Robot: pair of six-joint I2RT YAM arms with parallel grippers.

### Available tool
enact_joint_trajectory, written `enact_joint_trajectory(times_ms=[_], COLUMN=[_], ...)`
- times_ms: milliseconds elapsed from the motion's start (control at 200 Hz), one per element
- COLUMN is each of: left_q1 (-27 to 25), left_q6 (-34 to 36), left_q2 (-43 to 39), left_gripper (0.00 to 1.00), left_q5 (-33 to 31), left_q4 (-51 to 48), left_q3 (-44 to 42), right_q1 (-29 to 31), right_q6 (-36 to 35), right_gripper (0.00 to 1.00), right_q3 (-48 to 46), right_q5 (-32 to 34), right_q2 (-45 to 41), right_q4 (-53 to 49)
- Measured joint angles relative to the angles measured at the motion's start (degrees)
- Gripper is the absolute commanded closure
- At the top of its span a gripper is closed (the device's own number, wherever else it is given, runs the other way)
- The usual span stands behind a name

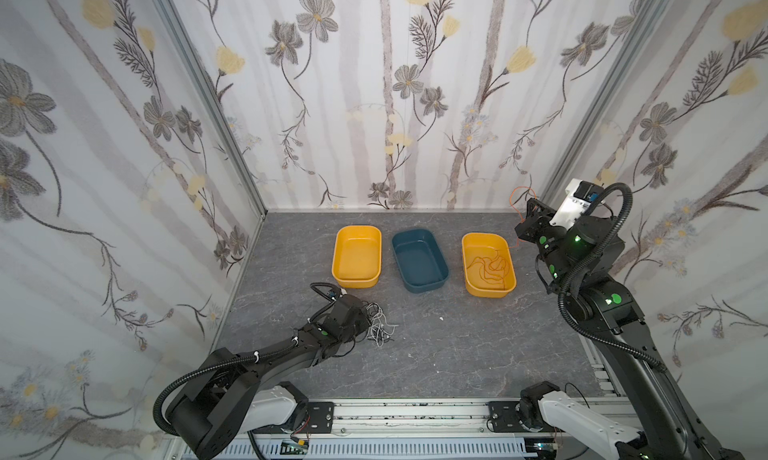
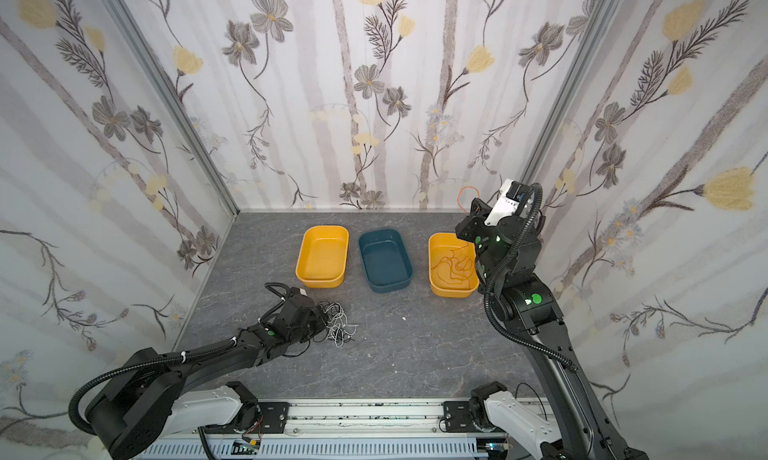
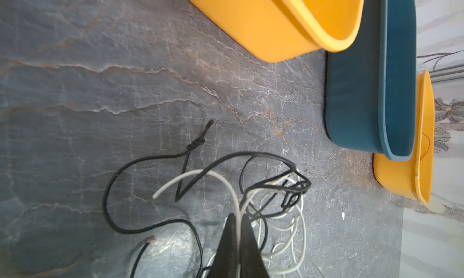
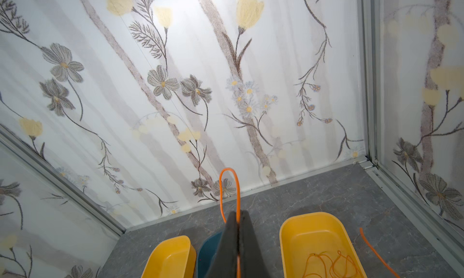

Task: Untangle the cables
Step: 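Raise the orange cable high with the right gripper above the yellow tub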

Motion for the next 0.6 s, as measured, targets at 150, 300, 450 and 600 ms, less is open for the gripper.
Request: enact_joint_trajectory(times_ms=[150,300,450,600], left_q1=[0.0,0.0,0.0,0.0], left_q6=[0.0,0.0,0.0,0.0], left_q2=[-0.7,-1.1,-1.1,-1.8], left_gripper=[1.00,1.00,1.00,1.00], left_q5=[-0.2,-0.2,-0.2,-0.2], left_q4=[-0.5,-0.8,-0.8,-0.9], left_q3=[-0.1,-0.1,-0.1,-0.6], right_q1=[-2.1,-3.7,-4.7,-7.1], right_q6=[-1.6,-2.4,-3.0,-3.0], right_gripper=[1.00,1.00,1.00,1.00], right_q3=[4.3,3.4,-4.2,-10.4], right_q5=[-0.2,-0.1,1.2,5.4], right_q2=[2.3,4.4,5.3,5.9], right_q4=[1.0,3.2,7.6,10.6])
